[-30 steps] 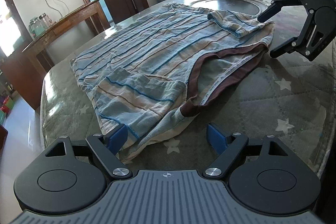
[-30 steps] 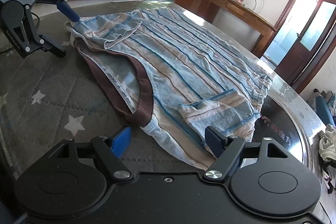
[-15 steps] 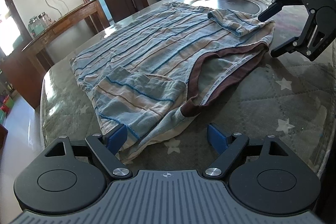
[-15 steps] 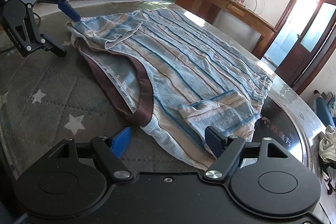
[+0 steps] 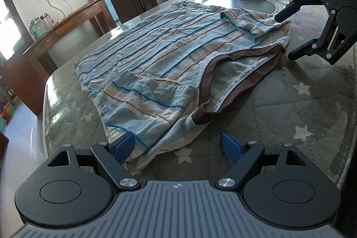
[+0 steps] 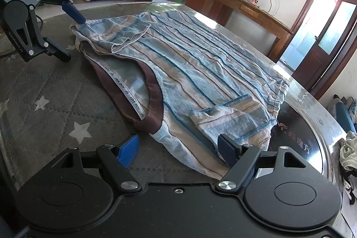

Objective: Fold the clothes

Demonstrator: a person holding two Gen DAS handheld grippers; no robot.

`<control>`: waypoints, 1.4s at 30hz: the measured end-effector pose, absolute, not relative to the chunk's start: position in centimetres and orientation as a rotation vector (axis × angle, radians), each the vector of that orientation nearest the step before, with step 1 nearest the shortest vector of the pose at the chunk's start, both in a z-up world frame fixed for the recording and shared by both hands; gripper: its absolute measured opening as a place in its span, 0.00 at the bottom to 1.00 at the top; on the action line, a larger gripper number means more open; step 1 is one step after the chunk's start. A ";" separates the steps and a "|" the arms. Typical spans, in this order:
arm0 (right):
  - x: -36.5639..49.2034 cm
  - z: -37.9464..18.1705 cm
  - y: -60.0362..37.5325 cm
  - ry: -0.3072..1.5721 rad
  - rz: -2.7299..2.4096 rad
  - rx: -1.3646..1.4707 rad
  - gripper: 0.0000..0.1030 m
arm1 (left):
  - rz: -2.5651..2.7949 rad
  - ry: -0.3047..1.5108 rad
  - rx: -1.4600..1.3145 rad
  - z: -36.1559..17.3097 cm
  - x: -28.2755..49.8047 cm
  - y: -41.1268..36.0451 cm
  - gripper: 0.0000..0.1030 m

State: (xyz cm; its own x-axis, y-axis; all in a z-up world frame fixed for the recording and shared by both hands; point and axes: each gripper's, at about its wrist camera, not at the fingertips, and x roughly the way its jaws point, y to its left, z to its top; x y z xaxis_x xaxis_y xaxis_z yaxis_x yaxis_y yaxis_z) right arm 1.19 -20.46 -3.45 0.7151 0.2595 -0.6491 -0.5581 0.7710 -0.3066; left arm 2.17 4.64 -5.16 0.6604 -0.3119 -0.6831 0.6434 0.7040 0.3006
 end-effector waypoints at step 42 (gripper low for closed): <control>1.7 -3.2 -20.0 0.627 0.571 -0.468 0.27 | -0.764 0.594 0.716 -5.1 3.2 3.1 0.35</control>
